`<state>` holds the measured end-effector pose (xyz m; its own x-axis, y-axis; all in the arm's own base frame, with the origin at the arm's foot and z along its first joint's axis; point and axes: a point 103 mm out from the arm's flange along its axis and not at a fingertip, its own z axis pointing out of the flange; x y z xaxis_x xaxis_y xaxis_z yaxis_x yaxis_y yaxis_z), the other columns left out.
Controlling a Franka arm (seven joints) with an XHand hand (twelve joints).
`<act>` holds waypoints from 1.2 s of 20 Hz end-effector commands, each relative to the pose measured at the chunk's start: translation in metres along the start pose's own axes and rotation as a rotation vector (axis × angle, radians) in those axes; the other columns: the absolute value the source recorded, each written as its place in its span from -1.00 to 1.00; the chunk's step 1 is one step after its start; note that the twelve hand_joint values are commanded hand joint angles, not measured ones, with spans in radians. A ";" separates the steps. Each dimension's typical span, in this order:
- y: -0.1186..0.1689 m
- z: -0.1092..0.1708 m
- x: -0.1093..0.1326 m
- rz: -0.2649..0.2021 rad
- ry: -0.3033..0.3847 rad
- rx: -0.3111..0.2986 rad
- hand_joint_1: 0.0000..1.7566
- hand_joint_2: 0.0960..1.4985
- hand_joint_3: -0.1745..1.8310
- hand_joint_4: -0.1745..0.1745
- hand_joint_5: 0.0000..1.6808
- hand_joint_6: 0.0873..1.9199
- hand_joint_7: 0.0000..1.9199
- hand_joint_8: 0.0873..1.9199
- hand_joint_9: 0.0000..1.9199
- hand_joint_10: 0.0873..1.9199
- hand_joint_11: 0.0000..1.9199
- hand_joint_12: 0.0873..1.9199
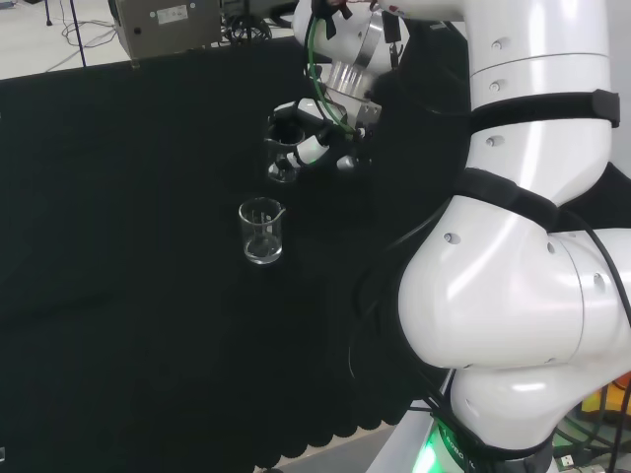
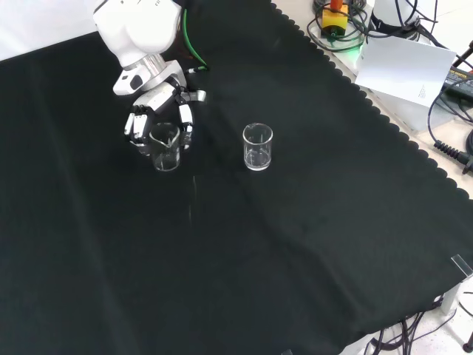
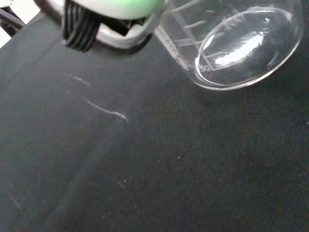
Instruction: Place the beaker back on the table.
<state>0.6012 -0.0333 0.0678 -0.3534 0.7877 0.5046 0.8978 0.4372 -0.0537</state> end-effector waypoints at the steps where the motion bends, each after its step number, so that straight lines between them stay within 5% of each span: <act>1: -0.011 0.000 0.001 0.034 -0.011 0.072 0.06 -0.29 -0.19 -0.37 -0.56 -0.45 -0.58 -0.27 -0.46 -0.37 -0.84 0.46; 5: -0.016 -0.006 0.006 0.044 -0.027 0.077 0.05 -0.30 -0.19 -0.40 -0.57 -0.56 -0.61 -0.27 -0.49 -0.34 -0.87 0.48; 15: -0.046 -0.072 0.044 0.049 -0.101 -0.039 -0.04 -0.32 -0.25 -0.46 -0.61 -0.81 -0.82 -0.29 -0.70 -0.27 -1.00 0.52; 24: -0.108 -0.114 0.084 0.146 -0.153 -0.079 -0.06 -0.31 -0.26 -0.47 -0.61 -0.86 -0.83 -0.29 -0.72 -0.26 -1.00 0.52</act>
<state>0.5504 -0.0503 0.1758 -0.3237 0.8562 0.4026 0.9263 0.3735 -0.0494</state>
